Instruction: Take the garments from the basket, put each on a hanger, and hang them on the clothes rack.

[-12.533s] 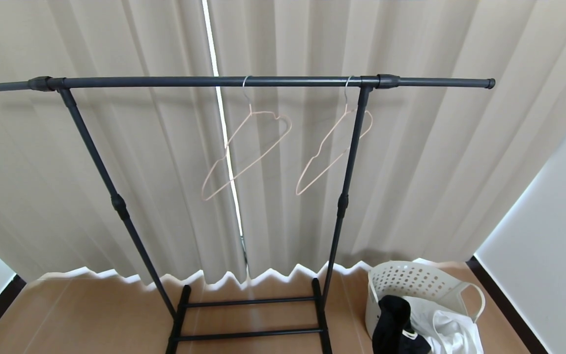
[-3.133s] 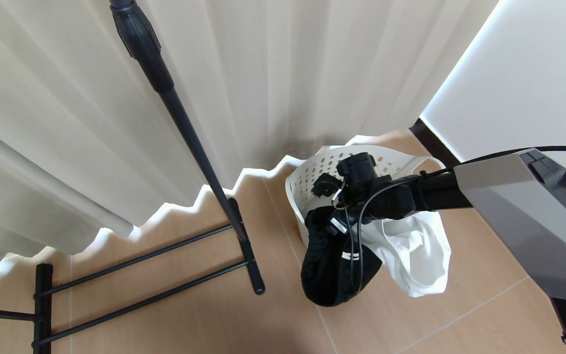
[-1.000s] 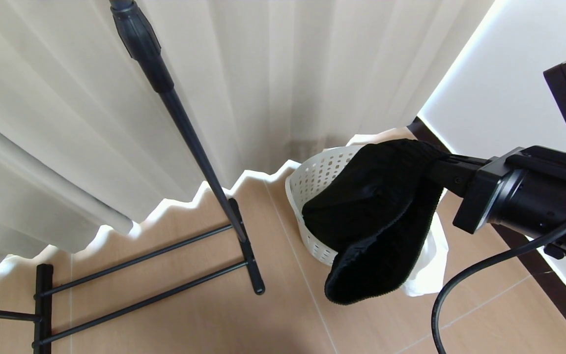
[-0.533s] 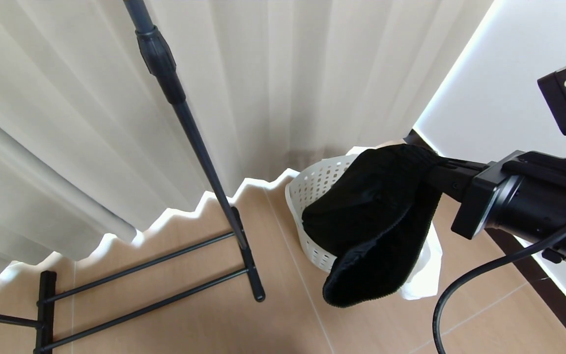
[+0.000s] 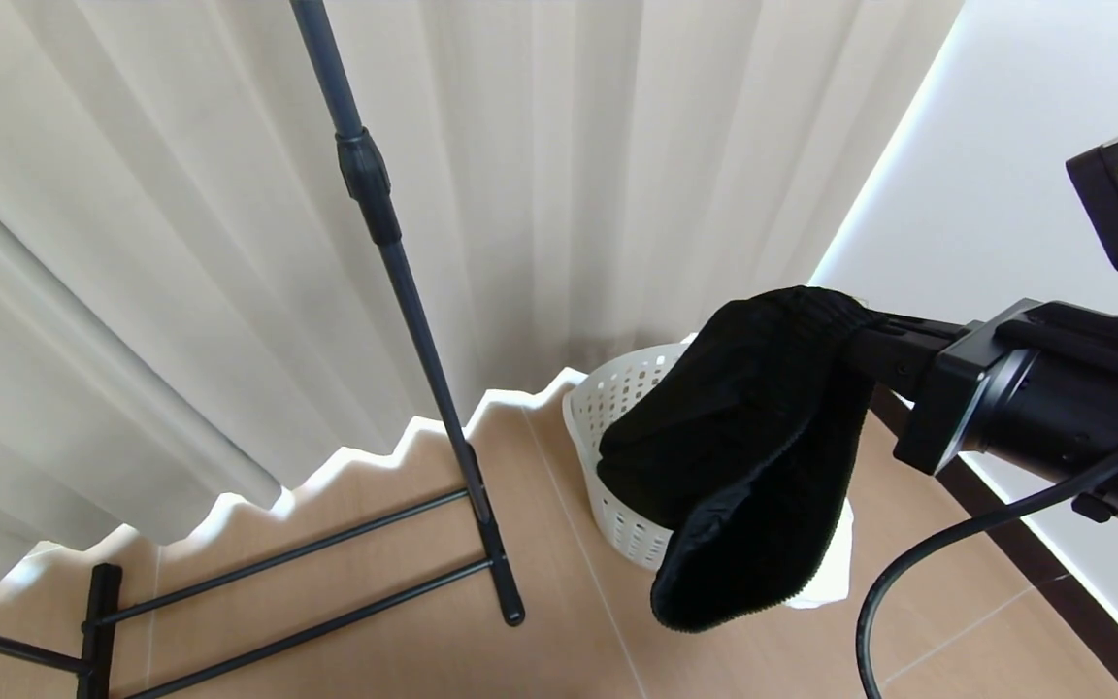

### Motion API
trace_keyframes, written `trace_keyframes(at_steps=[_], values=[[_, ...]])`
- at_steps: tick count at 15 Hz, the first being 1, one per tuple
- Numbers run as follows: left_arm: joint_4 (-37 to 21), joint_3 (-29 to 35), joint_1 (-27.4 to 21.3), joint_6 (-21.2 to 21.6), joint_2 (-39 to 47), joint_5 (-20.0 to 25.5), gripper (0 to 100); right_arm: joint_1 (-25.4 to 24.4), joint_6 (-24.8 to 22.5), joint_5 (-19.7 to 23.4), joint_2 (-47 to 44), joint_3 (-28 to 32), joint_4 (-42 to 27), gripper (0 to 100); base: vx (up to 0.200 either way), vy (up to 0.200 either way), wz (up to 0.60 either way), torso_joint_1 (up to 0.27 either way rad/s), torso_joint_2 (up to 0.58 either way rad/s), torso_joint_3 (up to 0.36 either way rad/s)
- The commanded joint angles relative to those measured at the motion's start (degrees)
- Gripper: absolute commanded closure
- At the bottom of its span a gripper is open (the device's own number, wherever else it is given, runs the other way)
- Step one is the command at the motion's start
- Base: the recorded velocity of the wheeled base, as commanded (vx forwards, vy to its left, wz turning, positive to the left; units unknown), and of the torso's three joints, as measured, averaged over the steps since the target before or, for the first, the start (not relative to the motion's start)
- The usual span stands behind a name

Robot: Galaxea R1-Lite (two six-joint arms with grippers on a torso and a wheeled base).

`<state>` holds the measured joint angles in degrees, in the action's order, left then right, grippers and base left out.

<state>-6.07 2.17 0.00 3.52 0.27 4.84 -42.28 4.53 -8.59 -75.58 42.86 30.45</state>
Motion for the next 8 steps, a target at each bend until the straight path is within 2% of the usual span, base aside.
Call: trace_keyframes(at_steps=[1, 4, 6, 8], values=[[0.01, -0.06, 0.00, -0.01, 0.00, -0.01, 0, 0.53, -0.14, 0.07, -0.09, -1.11, 1.45, 100, 0.000, 0.000, 0.00, 0.002, 0.00, 0.203], [0.01, 0.03, 0.00, -0.01, 0.00, -0.01, 0, 2.90, -0.32, 0.24, -1.32, -2.34, 7.52, 100, 0.000, 0.000, 0.00, 0.005, 0.00, 0.206], [0.01, -0.06, 0.00, -0.01, 0.00, -0.01, 0, 2.99, -0.40, 1.04, -1.41, -2.87, 7.96, 100, 0.000, 0.000, 0.00, 0.002, -0.02, 0.166], [0.01, 0.03, 0.00, -0.01, 0.00, -0.01, 0, 3.08, -0.40, 1.30, -1.50, -3.05, 7.87, 100, 0.000, 0.000, 0.00, 0.005, -0.26, -0.049]])
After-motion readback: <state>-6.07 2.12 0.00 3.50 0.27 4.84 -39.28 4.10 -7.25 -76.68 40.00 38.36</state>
